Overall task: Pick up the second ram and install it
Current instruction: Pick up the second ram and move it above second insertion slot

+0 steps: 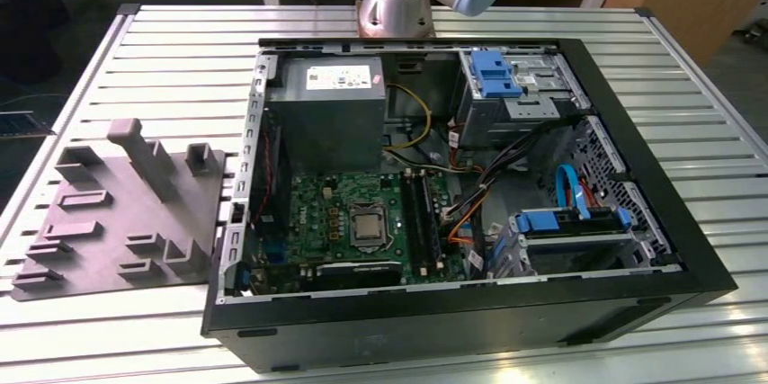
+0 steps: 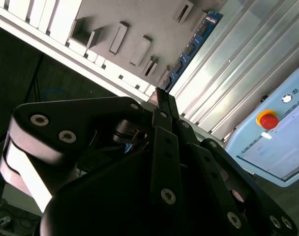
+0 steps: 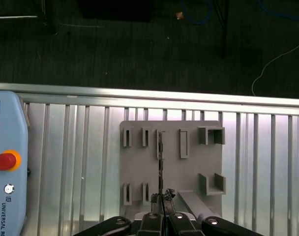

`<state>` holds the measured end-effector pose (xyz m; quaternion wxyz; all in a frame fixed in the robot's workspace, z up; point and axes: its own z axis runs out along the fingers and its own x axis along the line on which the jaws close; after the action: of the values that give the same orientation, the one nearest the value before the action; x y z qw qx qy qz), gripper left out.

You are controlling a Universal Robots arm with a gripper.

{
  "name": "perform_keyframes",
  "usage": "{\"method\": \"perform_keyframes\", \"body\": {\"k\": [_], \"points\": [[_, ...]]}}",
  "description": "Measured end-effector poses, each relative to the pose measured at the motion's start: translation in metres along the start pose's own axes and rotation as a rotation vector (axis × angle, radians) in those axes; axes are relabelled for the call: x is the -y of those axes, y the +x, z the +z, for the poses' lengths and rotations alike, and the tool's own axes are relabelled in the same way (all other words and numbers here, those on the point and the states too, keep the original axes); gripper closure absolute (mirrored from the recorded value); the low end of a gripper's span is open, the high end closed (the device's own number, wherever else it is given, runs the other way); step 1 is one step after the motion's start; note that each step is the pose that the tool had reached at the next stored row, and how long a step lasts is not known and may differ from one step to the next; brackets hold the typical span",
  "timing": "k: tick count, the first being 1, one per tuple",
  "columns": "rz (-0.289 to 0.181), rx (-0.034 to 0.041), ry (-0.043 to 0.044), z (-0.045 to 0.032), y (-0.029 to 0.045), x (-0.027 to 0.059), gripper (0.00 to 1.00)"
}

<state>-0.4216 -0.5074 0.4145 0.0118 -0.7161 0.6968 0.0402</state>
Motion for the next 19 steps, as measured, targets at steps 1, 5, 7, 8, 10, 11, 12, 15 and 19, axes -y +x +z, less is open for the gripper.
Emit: {"method": "perform_keyframes", "body": {"k": [1, 5, 7, 8, 10, 11, 12, 15, 19], "points": [[0.000, 0.0000, 0.0000, -0.0024, -0.0002, -0.0001, 0.89], [0.000, 0.0001, 0.0002, -0.0126, -0.0009, -0.0005, 0.89], [0.000, 0.0002, 0.0002, -0.0181, -0.0013, -0.0008, 0.89], [0.000, 0.0001, 0.0001, -0.0205, -0.0015, -0.0008, 0.89], [0.000, 0.0002, 0.0002, -0.0211, -0.0015, -0.0009, 0.89], [0.000, 0.0002, 0.0002, -0.0211, -0.0015, -0.0008, 0.89], [0.000, 0.0002, 0.0002, -0.0211, -0.0015, -0.0009, 0.89], [0.000, 0.0002, 0.0002, -0.0212, -0.0016, -0.0005, 0.89], [0.000, 0.0002, 0.0001, -0.0212, -0.0015, 0.0015, 0.89]]}}
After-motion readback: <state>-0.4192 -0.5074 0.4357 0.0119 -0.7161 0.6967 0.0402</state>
